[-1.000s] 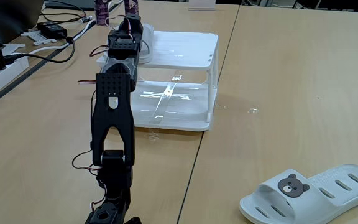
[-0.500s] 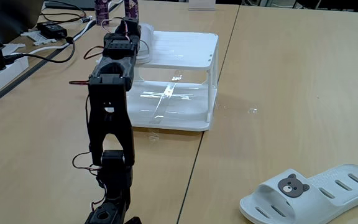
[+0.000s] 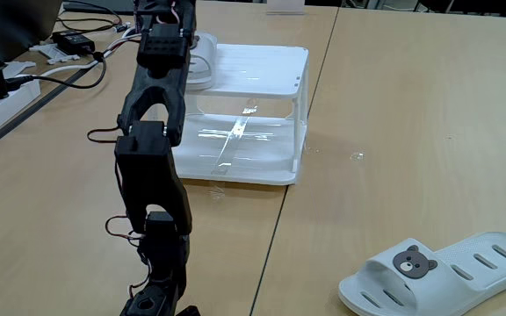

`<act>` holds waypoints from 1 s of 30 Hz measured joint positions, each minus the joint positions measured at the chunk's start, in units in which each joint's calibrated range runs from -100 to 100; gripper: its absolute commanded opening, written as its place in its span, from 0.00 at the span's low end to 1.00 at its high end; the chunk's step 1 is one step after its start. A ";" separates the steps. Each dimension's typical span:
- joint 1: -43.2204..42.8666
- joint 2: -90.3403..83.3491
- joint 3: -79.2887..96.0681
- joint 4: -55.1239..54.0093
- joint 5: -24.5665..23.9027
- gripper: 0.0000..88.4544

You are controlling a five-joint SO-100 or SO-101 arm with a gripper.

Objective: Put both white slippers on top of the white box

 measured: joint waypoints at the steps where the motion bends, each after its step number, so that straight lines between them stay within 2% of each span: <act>1: 0.75 -0.49 0.00 -1.20 0.00 0.01; 4: 1.80 -6.02 4.58 -3.09 0.00 0.01; 7: 2.17 -16.25 20.40 -6.44 0.00 0.01; 10: 1.57 -25.73 41.60 -21.63 0.00 0.01; 15: 1.65 -31.01 74.93 -54.76 0.00 0.01; 18: 1.65 -31.26 88.77 -66.95 0.00 0.01; 21: 4.34 -29.20 94.16 -70.64 0.00 0.01; 25: 7.19 -13.61 93.89 -71.42 0.00 0.01; 30: 20.97 9.07 94.07 -72.27 0.00 0.01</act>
